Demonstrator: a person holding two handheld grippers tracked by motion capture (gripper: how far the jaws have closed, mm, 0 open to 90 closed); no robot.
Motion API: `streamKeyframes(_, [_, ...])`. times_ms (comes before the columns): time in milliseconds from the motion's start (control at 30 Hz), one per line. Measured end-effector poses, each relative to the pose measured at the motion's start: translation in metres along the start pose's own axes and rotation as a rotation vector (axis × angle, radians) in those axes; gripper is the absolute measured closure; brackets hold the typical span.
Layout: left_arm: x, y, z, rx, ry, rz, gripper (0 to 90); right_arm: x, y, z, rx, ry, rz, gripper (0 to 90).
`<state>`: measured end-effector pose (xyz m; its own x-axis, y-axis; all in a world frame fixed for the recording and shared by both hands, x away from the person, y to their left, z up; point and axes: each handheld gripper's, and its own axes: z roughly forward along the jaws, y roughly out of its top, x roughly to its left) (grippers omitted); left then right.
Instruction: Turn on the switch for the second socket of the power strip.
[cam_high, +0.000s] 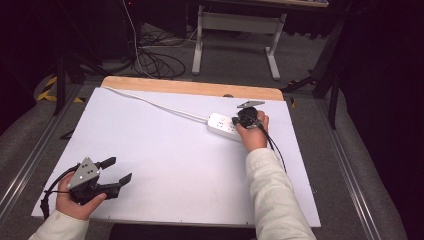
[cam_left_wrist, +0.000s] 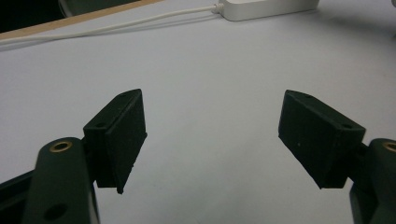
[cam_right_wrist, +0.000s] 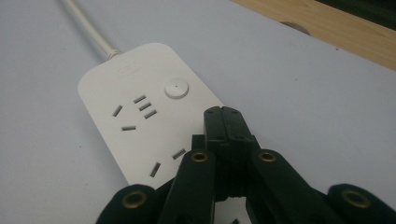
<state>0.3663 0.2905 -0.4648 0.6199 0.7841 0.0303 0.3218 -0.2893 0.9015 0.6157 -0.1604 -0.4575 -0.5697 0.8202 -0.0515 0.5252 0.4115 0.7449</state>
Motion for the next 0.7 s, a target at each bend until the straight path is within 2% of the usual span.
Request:
streamKeyframes(267, [0.0000, 0.0001, 0.0006, 0.000, -0.004, 0.000, 23.7, -0.0011, -0.0003, 0.0000, 0.003, 0.003, 0.015, 90.0])
streamKeyframes(700, [-0.0008, 0.0006, 0.0014, 0.000, -0.006, 0.002, 23.7, 0.0026, -0.0002, 0.0013, -0.001, -0.019, -0.008, 90.0])
